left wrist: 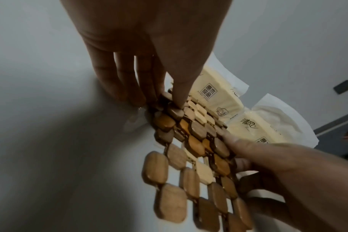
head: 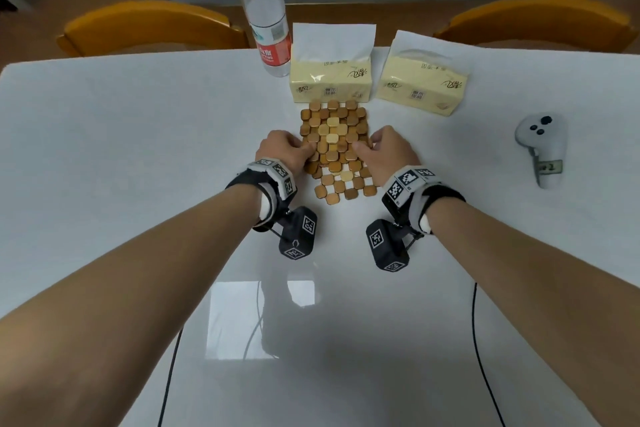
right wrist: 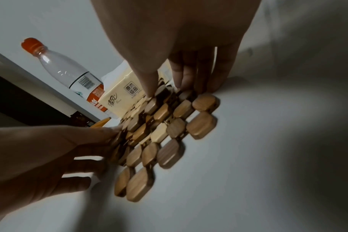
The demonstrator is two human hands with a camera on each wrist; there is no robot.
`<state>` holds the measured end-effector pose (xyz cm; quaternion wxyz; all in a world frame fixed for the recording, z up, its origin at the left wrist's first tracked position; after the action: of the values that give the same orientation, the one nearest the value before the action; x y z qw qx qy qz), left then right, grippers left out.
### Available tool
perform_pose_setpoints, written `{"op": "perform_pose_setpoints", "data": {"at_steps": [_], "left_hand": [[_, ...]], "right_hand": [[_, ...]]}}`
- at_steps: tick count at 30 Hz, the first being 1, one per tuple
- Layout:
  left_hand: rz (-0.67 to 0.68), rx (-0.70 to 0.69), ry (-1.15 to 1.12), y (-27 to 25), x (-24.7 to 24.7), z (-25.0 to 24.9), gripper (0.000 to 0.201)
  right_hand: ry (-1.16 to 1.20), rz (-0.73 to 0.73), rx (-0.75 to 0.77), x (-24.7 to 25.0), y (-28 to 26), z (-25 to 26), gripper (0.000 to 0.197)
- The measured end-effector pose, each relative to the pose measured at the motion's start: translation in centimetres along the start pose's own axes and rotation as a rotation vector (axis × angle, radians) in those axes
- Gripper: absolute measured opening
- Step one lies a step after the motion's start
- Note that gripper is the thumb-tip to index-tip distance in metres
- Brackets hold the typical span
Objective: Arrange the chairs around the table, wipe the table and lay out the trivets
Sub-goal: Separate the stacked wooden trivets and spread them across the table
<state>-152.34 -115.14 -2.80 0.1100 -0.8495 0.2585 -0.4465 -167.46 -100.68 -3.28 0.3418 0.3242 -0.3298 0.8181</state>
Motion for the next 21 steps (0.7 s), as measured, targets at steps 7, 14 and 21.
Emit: {"op": "perform_pose_setpoints", "data": {"at_steps": [7,14,21], "left_hand": [[0.069,-0.019,0.078,-3.8,-0.3,2.0,0.027],[0.106,-0.005,0.101,-8.5,-0.9,5.3,0.02],[0.077,0.015,0.079,-9.9,-0.3,6.1,0.022]], "right_hand": [[0.012,-0.003,-0.025,-0.3,-3.7,-1.4,0.035],[-0.009,0.004,-0.021,-0.9,-8.8,-3.0,0.038],[-0.027,-0.034,0.011,-0.9,-10.2,-2.6,0.042]]}}
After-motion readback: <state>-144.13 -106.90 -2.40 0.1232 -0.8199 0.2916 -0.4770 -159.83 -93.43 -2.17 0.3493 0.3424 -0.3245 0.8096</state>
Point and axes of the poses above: each hand's wrist, its own y-axis towards the middle knuckle, its own x-axis out of the back of the hand, z = x × y, the point moved 4 cm from there along y, towards the middle knuckle, and after that the axes turned 5 degrees about -z, right-handed, at the moved point
